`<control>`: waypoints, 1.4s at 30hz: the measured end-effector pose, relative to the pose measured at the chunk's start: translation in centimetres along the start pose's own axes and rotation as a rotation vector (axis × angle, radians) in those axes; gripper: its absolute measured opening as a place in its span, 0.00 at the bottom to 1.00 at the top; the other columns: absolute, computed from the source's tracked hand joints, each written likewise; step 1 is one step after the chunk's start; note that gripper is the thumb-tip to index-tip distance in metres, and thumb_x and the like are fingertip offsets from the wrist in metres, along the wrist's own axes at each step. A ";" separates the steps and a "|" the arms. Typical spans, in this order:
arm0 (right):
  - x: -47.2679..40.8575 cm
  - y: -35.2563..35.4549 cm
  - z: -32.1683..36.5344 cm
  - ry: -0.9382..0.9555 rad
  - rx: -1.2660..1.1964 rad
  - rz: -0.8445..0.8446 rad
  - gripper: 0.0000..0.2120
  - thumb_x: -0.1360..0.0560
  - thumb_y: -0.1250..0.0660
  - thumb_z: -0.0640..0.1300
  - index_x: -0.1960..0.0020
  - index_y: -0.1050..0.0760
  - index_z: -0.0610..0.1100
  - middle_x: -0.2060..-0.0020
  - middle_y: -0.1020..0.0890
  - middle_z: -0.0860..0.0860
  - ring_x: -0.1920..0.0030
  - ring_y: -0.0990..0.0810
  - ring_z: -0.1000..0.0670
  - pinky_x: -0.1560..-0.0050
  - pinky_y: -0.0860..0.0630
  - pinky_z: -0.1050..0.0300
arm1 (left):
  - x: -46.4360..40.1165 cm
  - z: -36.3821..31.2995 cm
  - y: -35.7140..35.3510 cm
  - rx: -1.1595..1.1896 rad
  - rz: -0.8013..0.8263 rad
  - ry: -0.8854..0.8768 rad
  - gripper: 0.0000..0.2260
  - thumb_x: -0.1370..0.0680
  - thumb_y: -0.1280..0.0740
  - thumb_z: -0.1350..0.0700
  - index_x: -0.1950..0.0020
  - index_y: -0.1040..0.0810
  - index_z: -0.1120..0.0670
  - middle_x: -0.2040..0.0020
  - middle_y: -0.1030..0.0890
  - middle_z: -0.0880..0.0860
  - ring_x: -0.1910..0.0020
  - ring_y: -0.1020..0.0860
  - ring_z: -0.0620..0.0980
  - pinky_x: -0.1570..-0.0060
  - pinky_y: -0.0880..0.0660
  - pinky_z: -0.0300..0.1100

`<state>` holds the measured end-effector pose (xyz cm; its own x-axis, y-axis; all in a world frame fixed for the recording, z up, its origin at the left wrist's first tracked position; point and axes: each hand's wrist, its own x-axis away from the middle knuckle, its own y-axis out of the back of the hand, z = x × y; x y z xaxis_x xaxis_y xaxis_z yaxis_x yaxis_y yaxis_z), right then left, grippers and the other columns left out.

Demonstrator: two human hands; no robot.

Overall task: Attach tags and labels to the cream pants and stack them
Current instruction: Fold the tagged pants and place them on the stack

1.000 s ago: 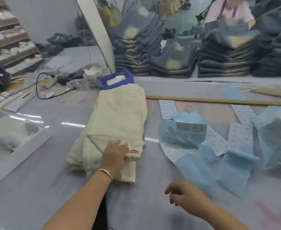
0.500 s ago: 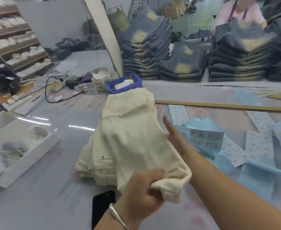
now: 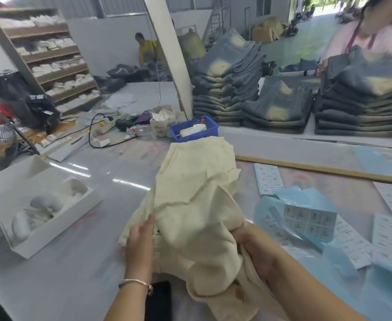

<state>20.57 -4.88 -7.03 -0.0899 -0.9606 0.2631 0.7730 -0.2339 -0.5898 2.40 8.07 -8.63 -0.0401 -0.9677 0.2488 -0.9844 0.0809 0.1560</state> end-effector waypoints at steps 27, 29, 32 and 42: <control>7.1 3.7 -0.6 -0.076 0.680 -0.499 0.22 0.36 0.39 0.21 0.56 0.18 0.44 0.64 0.20 0.47 0.63 0.23 0.50 0.64 0.26 0.62 | 8.4 -14.4 -4.8 0.810 0.763 -0.262 0.10 0.25 0.35 0.56 0.51 0.14 0.56 0.50 0.16 0.57 0.49 0.18 0.55 0.48 0.21 0.48; 8.4 3.7 0.2 -0.005 0.645 -0.531 0.21 0.37 0.41 0.21 0.56 0.18 0.40 0.69 0.20 0.47 0.65 0.24 0.49 0.58 0.25 0.58 | 10.8 -15.2 -5.0 0.806 0.715 -0.311 0.06 0.26 0.33 0.57 0.56 0.15 0.54 0.54 0.16 0.55 0.52 0.17 0.54 0.51 0.20 0.48; 10.8 3.3 0.8 0.008 0.643 -0.508 0.17 0.34 0.37 0.25 0.55 0.18 0.41 0.66 0.19 0.47 0.62 0.23 0.49 0.57 0.26 0.60 | 14.7 -16.2 -5.1 0.764 0.703 -0.422 0.06 0.30 0.32 0.60 0.64 0.15 0.53 0.60 0.16 0.54 0.56 0.17 0.53 0.55 0.20 0.48; 27.0 0.2 6.2 0.518 0.495 -0.446 0.11 0.24 0.34 0.47 0.45 0.21 0.44 0.55 0.14 0.45 0.52 0.17 0.45 0.52 0.22 0.52 | 30.8 -17.7 -6.3 0.413 0.705 -0.939 0.09 0.35 0.24 0.59 0.61 0.15 0.45 0.63 0.16 0.43 0.60 0.17 0.44 0.57 0.21 0.46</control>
<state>22.24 -29.91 4.70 -0.6354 -0.7696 -0.0624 0.7719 -0.6309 -0.0790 10.41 -18.04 15.01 -0.5208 -0.5537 -0.6497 -0.6719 0.7354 -0.0881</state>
